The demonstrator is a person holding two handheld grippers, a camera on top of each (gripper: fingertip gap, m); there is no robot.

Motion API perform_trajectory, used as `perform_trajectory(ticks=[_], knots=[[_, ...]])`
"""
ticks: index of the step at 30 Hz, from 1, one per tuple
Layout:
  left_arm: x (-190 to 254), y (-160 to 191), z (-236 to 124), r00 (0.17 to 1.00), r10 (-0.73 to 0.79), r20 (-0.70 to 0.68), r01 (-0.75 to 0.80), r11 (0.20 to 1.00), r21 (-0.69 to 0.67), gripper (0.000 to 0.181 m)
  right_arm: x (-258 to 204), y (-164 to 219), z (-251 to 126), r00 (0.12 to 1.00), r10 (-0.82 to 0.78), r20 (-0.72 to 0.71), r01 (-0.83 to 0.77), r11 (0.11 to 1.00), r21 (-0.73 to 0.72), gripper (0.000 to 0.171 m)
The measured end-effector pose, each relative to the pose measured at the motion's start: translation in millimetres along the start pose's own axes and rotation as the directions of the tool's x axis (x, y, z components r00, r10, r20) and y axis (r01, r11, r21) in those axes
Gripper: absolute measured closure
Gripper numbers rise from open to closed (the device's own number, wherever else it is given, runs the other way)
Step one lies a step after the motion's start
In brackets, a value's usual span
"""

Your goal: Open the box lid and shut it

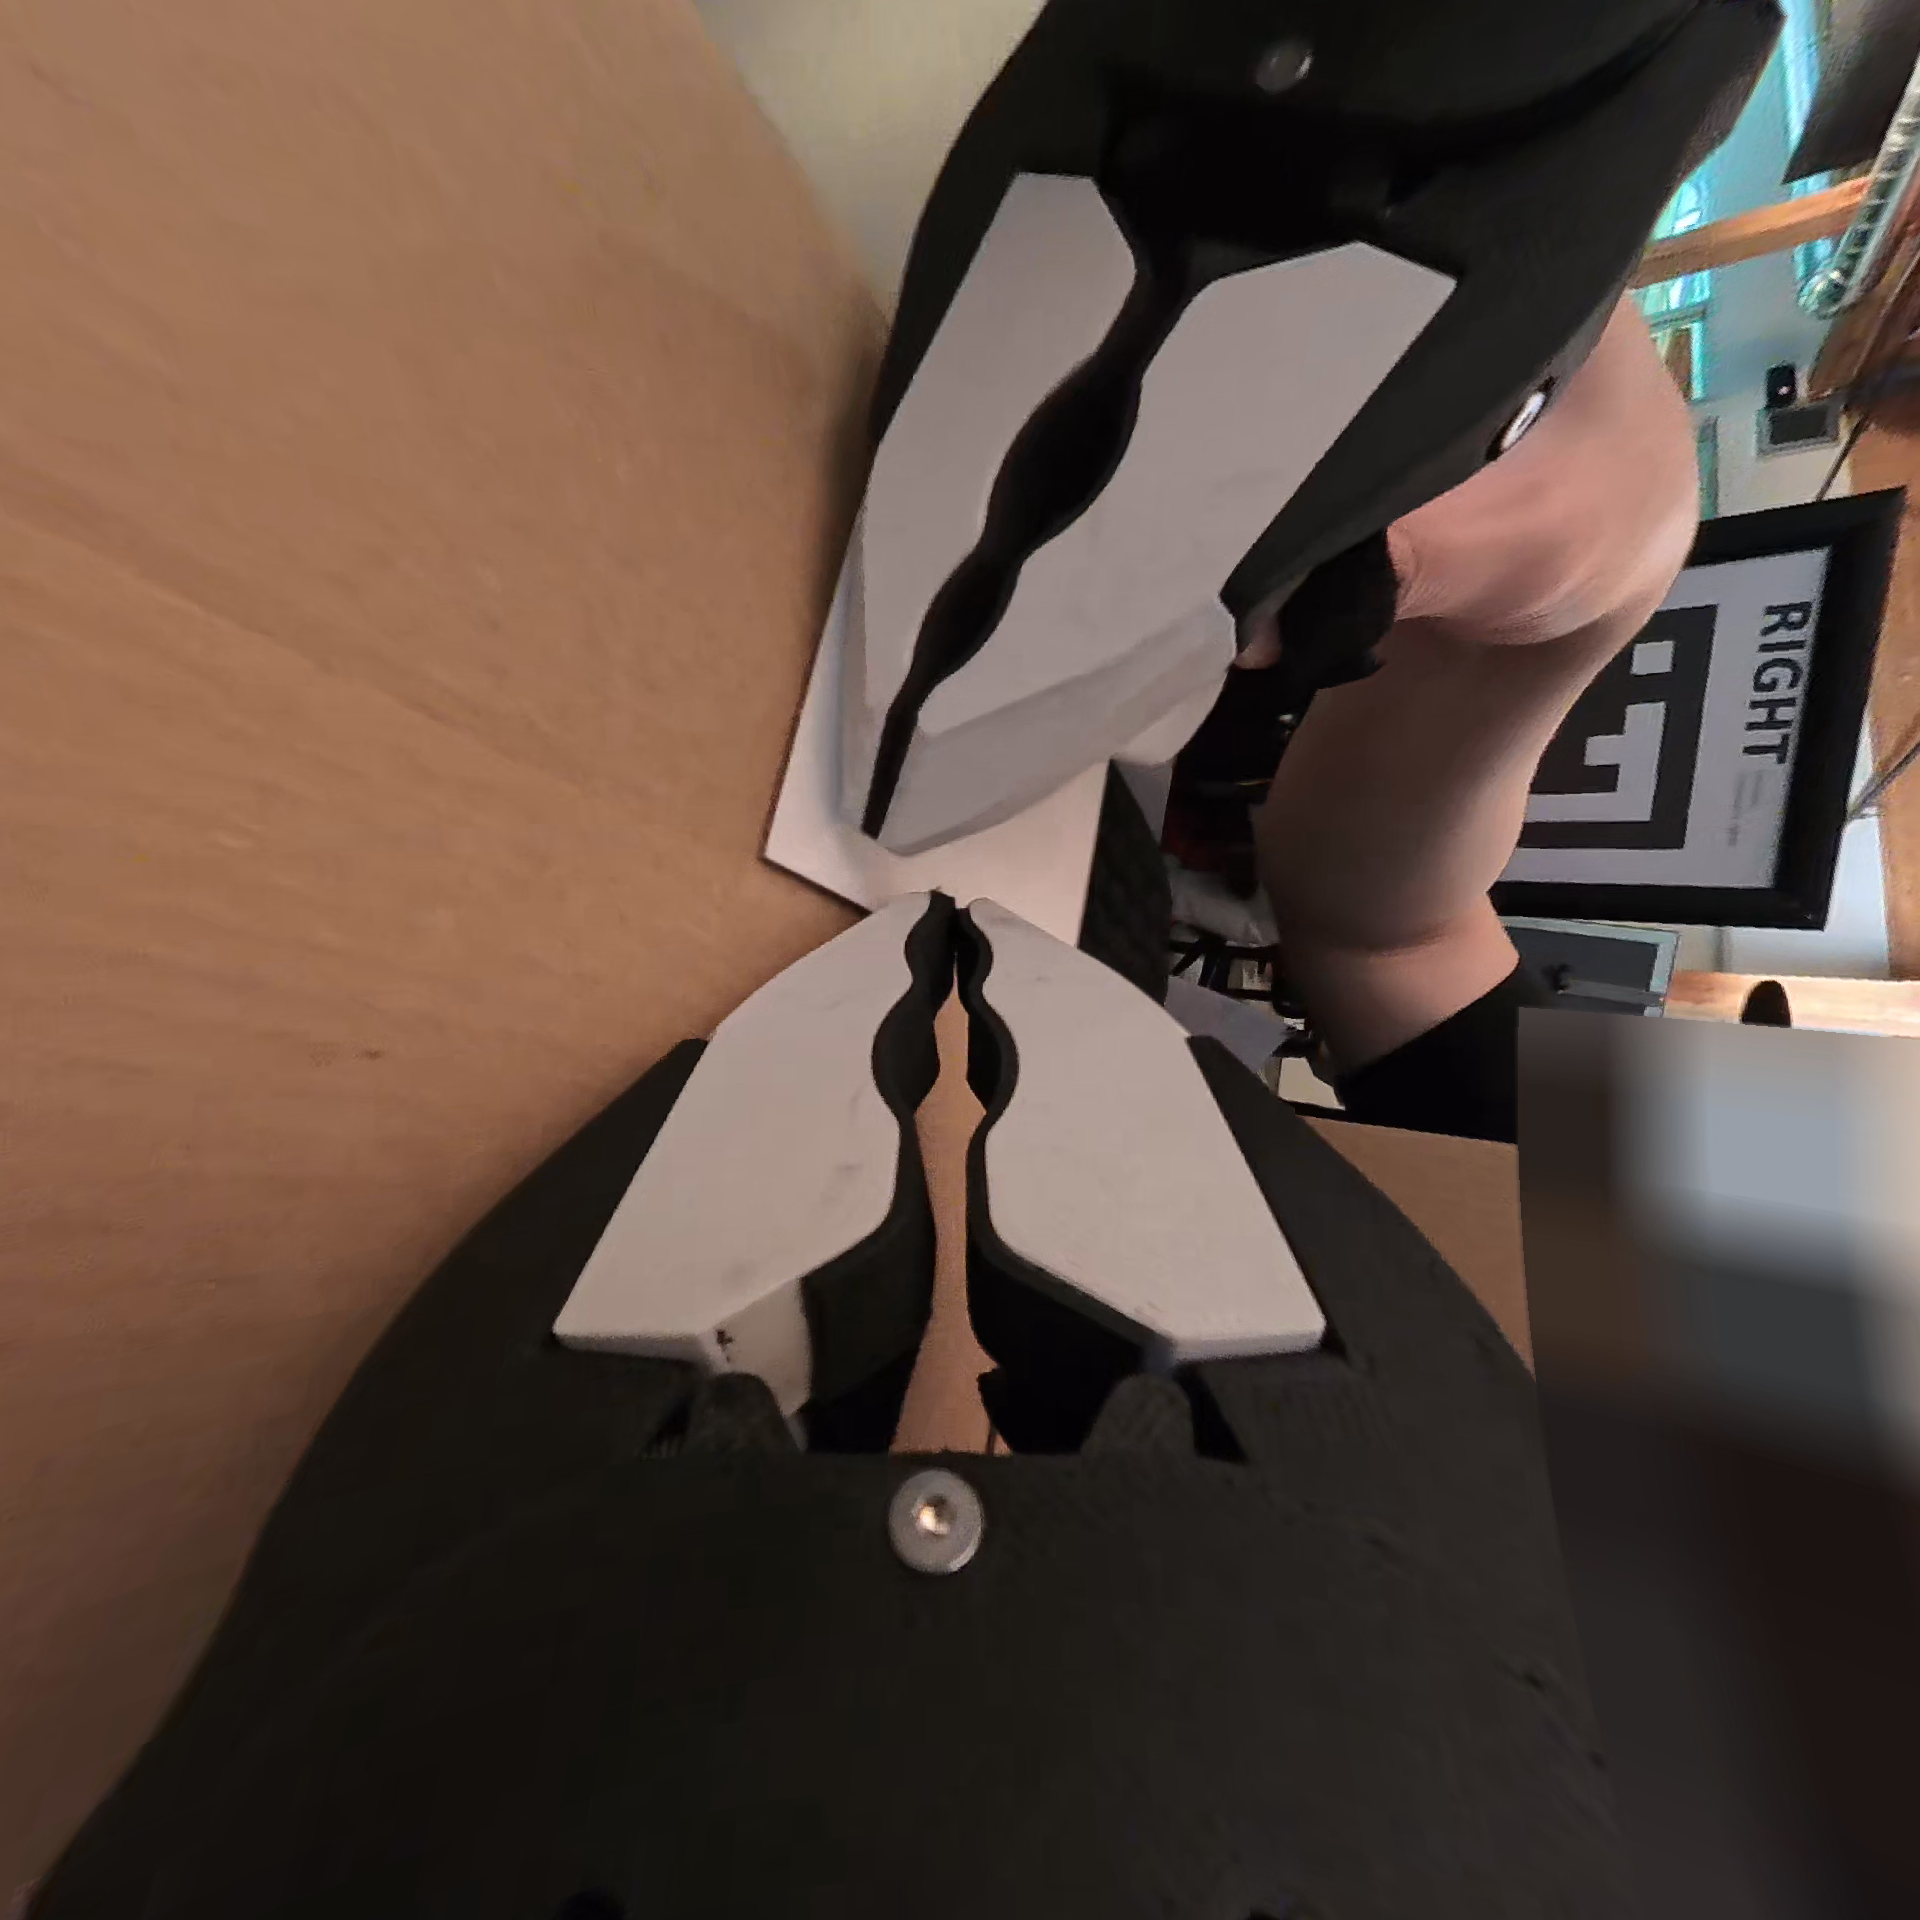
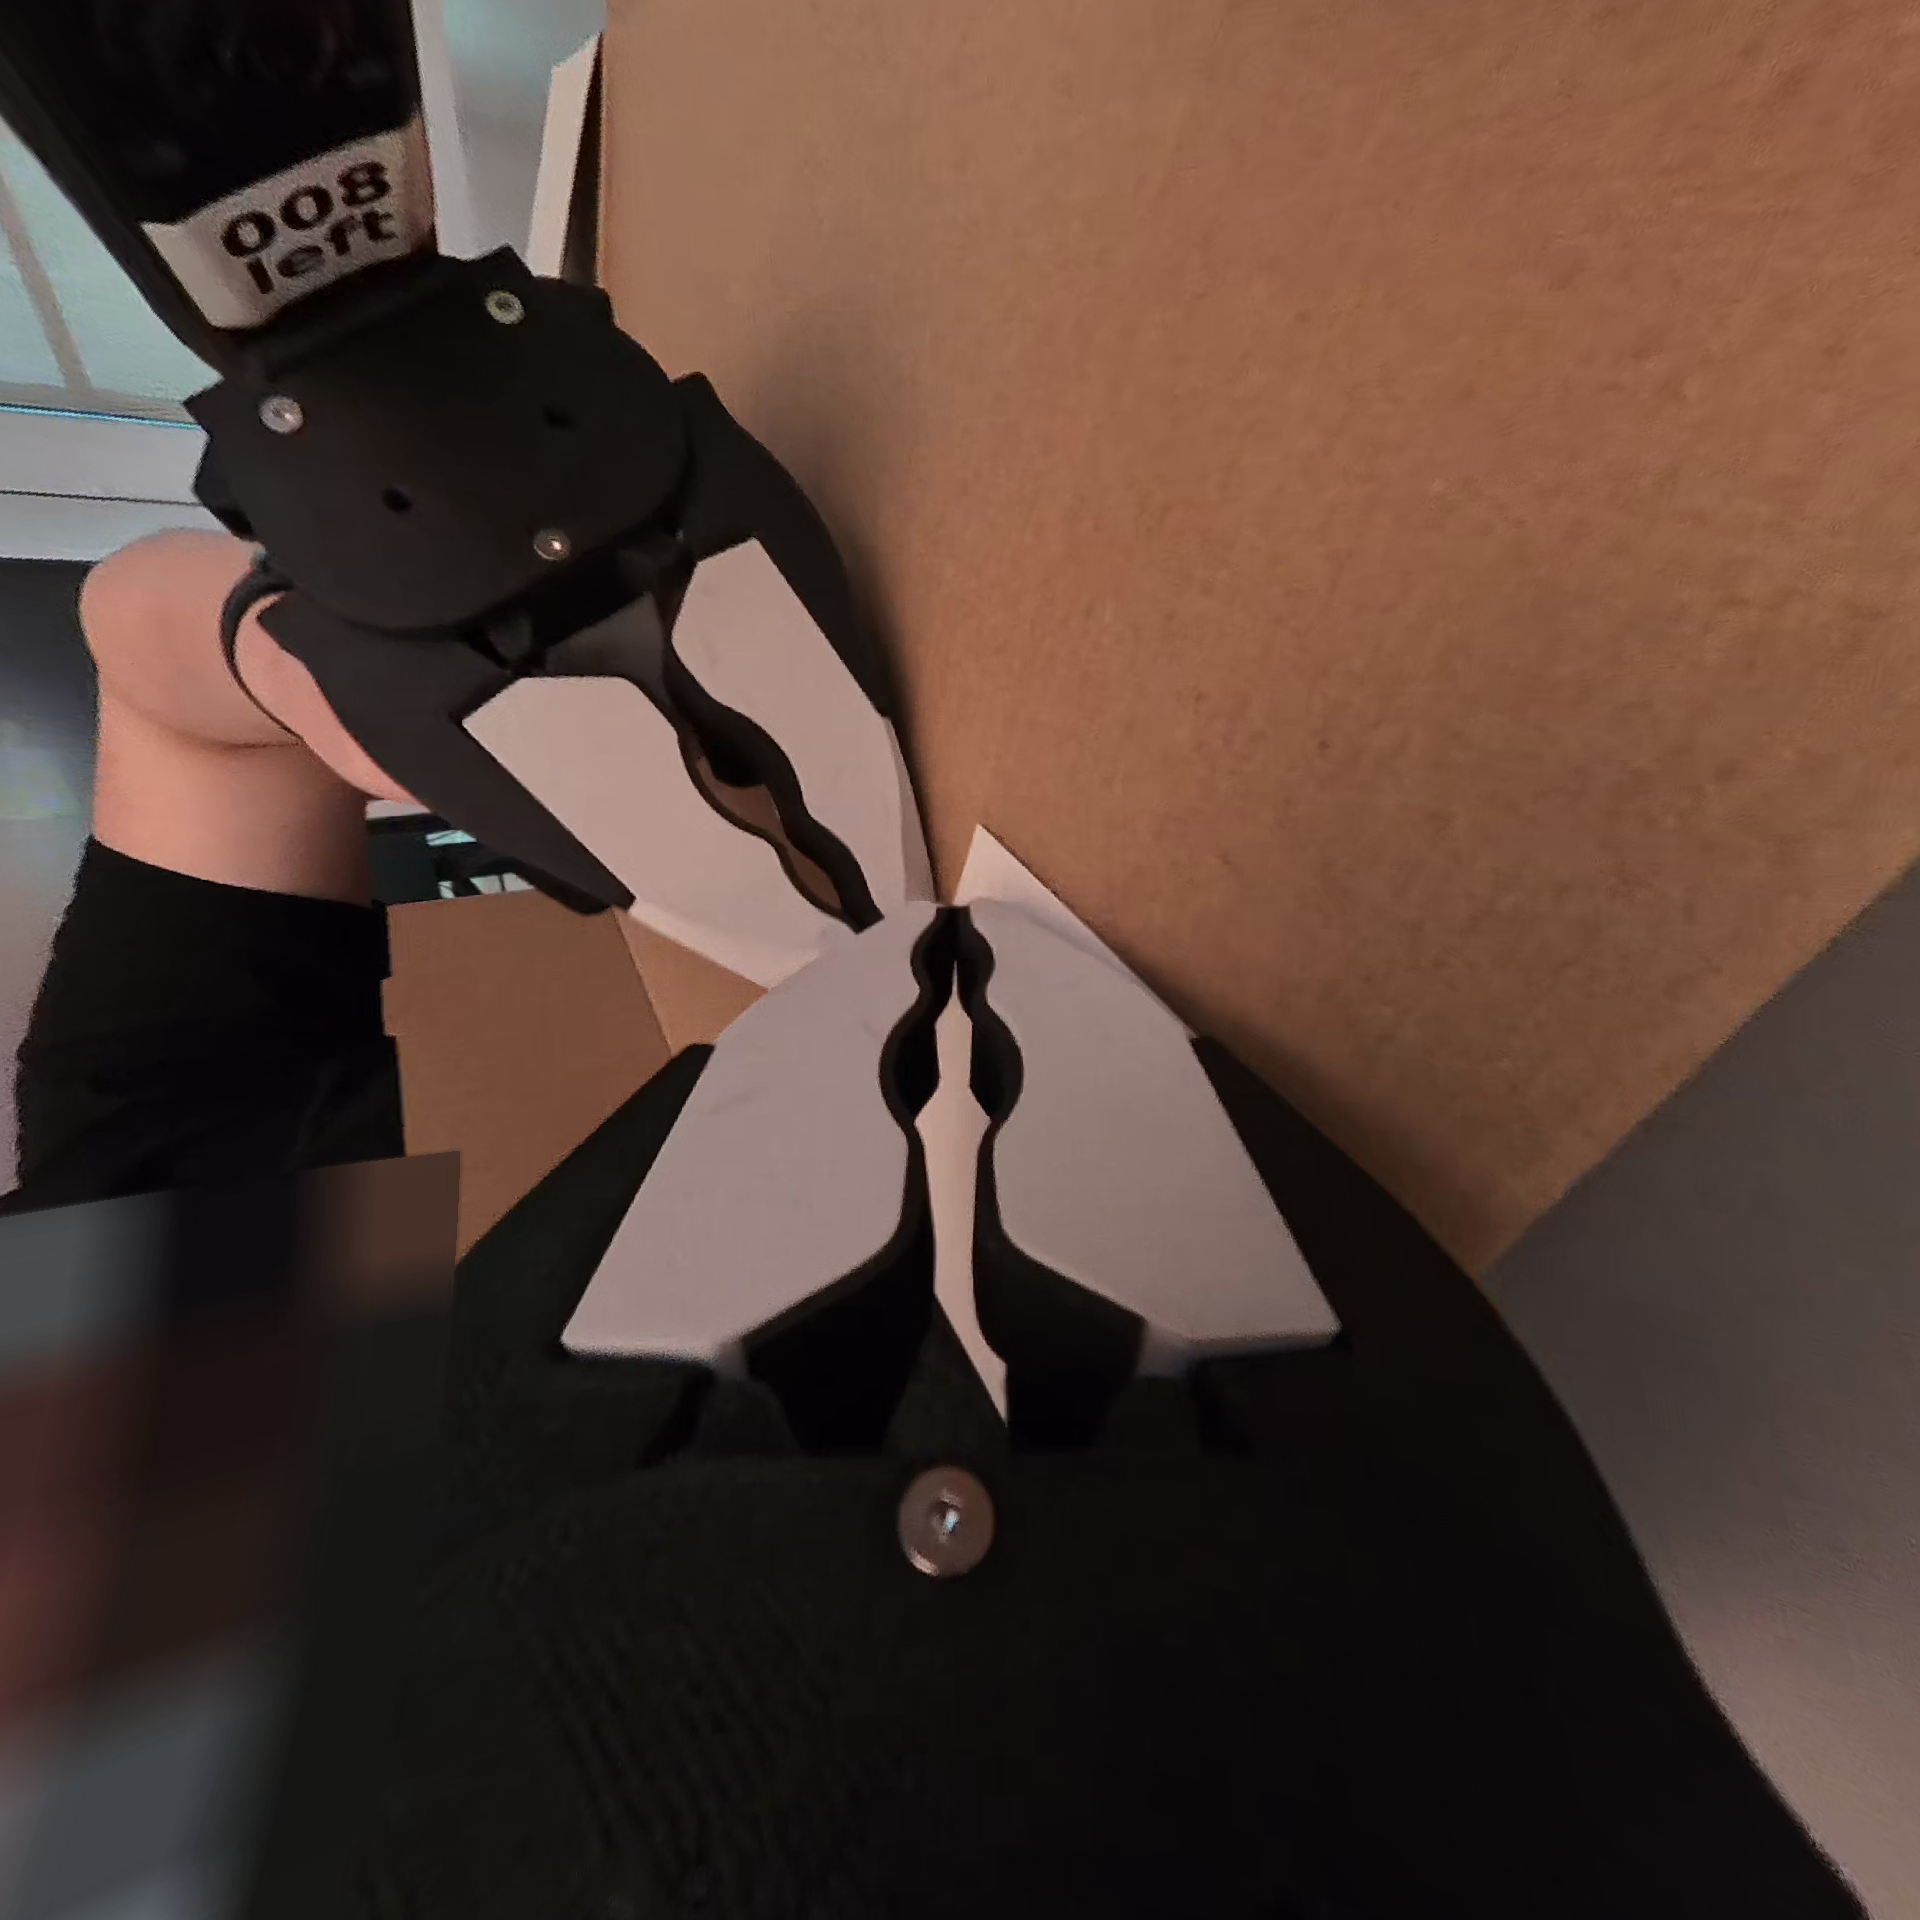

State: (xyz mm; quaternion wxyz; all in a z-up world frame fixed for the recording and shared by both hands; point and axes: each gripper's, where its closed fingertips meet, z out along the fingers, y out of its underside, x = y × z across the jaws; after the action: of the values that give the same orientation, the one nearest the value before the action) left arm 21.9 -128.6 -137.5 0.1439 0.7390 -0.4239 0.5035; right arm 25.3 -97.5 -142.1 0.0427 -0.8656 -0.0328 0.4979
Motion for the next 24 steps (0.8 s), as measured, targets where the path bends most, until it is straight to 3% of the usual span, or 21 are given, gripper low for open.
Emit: perform_trajectory(ticks=[14, 17, 20, 24], knots=[[-1.7, -1.4, 1.6, 1.0, -0.03, -0.009, 0.029, 0.999, -0.03, 0.181, 11.1, 5.9, -18.9, 0.998, 0.063, 0.011, -0.063, 0.998, 0.027, 0.17], [-1.1, -1.5, 1.3, 1.0, -0.026, -0.011, 0.025, 0.999, -0.039, 0.181, 18.7, 5.1, -29.7, 0.995, -0.004, -0.099, 0.009, 0.999, 0.046, 0.171], [-1.2, -1.3, 1.6, 1.0, -0.028, -0.007, 0.028, 0.999, -0.044, 0.181, 18.9, 7.3, -34.7, 0.997, 0.075, -0.005, -0.074, 0.996, 0.054, 0.171], [-1.0, -1.2, 1.3, 1.0, -0.02, -0.004, 0.02, 0.998, -0.052, 0.181, 29.9, 13.7, -52.4, 0.997, 0.07, -0.044, -0.065, 0.992, 0.107, 0.171]])
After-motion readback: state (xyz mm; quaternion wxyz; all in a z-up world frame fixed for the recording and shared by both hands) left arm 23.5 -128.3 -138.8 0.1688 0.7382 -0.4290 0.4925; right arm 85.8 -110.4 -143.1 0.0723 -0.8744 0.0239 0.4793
